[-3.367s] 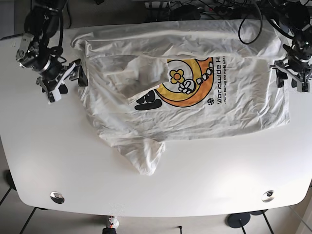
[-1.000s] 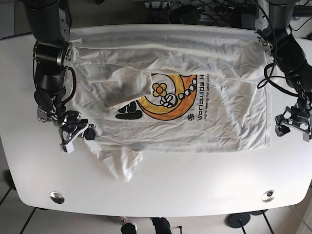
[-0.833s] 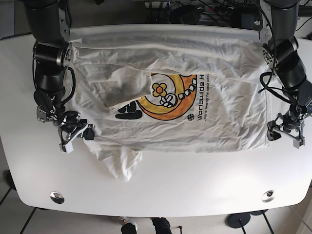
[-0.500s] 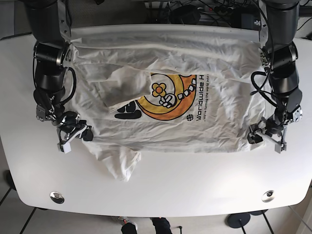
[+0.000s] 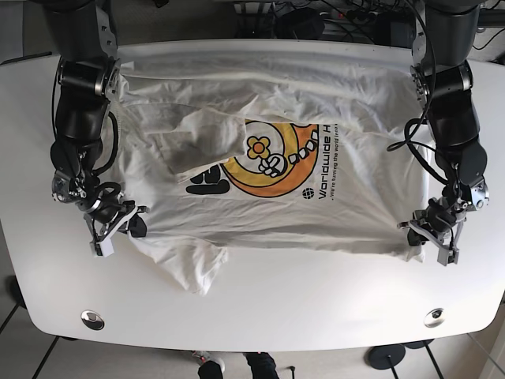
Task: Fold the T-shirt properly
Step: 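Lift the hem with both grippers and fold it over toward the collar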
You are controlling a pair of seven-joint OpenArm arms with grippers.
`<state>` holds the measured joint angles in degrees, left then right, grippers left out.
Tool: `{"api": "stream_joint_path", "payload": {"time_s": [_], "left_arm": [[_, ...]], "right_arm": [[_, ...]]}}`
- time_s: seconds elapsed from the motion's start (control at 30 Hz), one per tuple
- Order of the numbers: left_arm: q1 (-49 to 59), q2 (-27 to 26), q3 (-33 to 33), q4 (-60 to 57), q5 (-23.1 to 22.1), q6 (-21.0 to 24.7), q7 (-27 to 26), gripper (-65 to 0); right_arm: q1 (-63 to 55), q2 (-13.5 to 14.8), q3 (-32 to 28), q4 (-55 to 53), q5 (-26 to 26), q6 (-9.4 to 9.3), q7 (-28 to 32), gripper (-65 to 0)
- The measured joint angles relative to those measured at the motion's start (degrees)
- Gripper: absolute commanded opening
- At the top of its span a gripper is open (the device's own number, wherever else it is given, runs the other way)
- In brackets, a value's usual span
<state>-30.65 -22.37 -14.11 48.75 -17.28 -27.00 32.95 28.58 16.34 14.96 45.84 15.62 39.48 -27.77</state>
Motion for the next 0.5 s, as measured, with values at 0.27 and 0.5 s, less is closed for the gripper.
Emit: {"api": "stream_joint_path", "payload": {"time_s": [0.27,0.5], "left_arm": [[11.2,4.2,-8.9,22.6,-0.4,-0.5,10.2,-65.0],[19.4,3.7,-10.9,30.3,-2.5,-3.9,11.1,-65.0]], "right_arm": [[-9.6,-0.3,7.6,23.4,0.5,-0.44,-12.5,-63.3],[-20.6,-1.9,14.0,41.6,1.3,0.87,-22.2,-63.3]]}}
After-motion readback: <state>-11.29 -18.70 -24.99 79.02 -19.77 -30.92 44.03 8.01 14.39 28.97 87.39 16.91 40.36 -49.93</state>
